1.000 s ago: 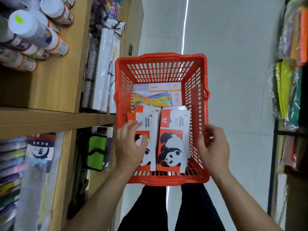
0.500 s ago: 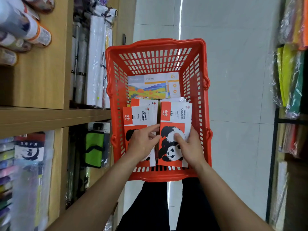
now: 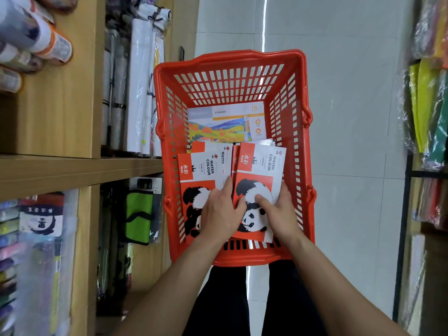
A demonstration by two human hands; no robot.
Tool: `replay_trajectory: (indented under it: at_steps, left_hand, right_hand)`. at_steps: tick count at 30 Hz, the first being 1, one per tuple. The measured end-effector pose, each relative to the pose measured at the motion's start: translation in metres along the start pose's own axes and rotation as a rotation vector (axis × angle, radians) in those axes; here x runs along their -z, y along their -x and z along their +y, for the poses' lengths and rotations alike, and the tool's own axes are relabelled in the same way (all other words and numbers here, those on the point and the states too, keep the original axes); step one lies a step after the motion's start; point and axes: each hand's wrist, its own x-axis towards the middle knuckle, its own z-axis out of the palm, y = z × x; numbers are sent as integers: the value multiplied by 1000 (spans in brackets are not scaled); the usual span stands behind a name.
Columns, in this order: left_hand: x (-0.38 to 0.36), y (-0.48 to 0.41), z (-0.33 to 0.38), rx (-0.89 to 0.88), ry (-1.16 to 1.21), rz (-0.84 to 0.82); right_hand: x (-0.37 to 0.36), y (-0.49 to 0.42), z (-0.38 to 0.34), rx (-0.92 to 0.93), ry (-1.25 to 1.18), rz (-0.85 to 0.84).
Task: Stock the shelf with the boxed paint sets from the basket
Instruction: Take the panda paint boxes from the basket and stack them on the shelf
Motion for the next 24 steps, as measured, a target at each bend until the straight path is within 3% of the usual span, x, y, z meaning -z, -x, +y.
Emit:
replay_trajectory:
  at_steps: [10, 13, 24]
  left_hand:
    - [5, -4, -12, 22, 366, -17]
    - [7, -6, -18, 32, 440, -21]
    - [44, -10, -21, -53, 395, -121]
  right_hand:
    - [0, -11, 29, 15, -68, -9]
    - [0, 0, 7, 45, -72, -1]
    - [16, 9, -16, 129, -91, -22]
